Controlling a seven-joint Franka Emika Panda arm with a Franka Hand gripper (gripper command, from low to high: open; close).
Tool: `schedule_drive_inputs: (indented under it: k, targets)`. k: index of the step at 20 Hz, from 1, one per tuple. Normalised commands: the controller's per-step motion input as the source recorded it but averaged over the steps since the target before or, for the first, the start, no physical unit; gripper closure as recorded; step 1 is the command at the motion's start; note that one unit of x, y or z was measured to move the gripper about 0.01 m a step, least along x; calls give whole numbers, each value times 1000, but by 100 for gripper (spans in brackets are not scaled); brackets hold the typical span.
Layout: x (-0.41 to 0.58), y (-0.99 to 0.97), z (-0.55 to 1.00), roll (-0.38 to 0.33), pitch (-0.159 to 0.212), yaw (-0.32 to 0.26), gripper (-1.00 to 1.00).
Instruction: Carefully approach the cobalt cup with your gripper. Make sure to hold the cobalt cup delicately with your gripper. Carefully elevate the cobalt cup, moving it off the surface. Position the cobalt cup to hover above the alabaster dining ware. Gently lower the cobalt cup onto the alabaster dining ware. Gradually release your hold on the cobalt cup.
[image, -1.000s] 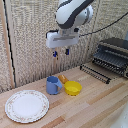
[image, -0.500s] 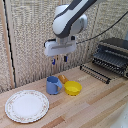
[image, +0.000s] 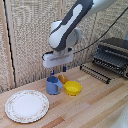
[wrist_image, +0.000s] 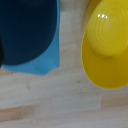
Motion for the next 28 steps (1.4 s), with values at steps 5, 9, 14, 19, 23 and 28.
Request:
schedule_drive_inputs:
  k: [5, 9, 14, 19, 23, 28]
  targets:
    - [241, 0, -292, -15, 0, 103, -100]
    - [132, 25, -297, -48, 7, 96, -100]
    - [158, 131, -279, -73, 28, 60, 100]
    - [130, 103, -181, -35, 0, 33, 100]
    - [4, 67, -26, -20, 5, 0, 100]
    - [0, 30, 47, -1, -24, -7, 100]
